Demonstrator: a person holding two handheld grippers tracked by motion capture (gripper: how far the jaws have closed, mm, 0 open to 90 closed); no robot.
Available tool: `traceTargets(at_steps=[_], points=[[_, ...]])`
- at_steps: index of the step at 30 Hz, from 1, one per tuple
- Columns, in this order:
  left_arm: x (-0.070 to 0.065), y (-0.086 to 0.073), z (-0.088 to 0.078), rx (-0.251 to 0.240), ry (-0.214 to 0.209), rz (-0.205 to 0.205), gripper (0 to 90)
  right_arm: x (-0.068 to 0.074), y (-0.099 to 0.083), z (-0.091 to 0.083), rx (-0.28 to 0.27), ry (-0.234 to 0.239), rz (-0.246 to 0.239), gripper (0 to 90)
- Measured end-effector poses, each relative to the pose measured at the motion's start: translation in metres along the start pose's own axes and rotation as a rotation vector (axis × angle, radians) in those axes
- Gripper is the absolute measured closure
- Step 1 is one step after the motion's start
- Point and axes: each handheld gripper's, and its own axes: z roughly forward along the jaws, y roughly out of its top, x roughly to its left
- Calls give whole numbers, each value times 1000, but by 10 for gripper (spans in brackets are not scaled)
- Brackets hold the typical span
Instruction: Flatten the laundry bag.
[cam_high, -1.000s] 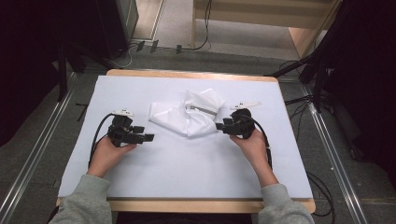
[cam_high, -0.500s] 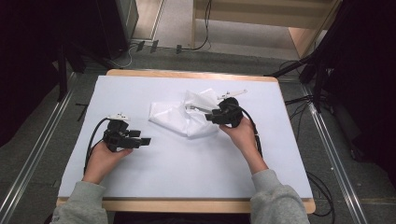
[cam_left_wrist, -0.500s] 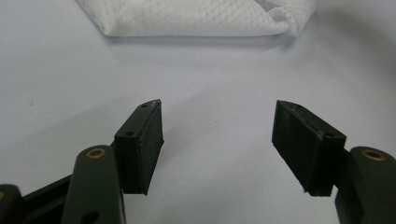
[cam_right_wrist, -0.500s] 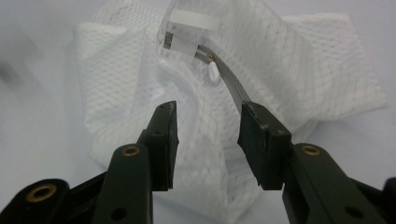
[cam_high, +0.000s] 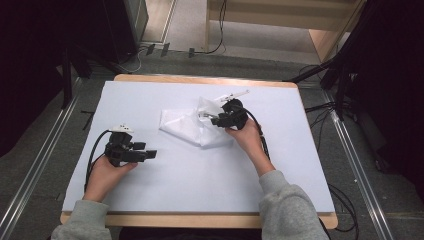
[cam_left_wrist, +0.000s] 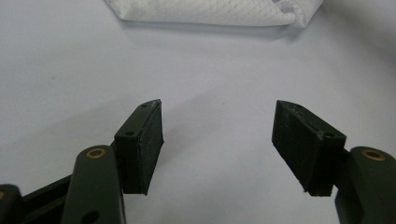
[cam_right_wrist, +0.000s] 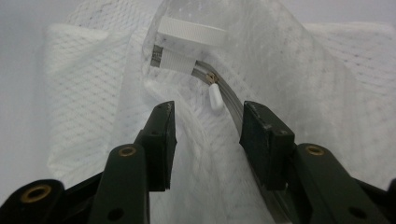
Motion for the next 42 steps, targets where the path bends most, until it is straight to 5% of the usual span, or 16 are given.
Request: traceTargets(at_steps=[8,10,11,12,15,25,36,42], points=[[2,-4,-4,-1,11,-8,346,4,7,20,24,-12,-17,567],[2,-5,-4,-4,14,-12,346,4,6,24,44,-11,-32,645],[2,-6,-5,-1,17,-13,346,5,5,28,74,-9,-52,810],[2,-6,-5,-1,17,-13,346,5,4,29,86,2,-52,879],[2,-6,-6,3,20,-14,346,6,5,28,85,13,-66,900],[3,-5,-4,0,22,-18,348,11,8,-24,-21,43,-70,900],[0,3,4,10,7,10,348,13,-29,-63,-39,28,-54,900],[0,8,9,15,2,24,348,13,-46,-70,-38,29,-45,900]])
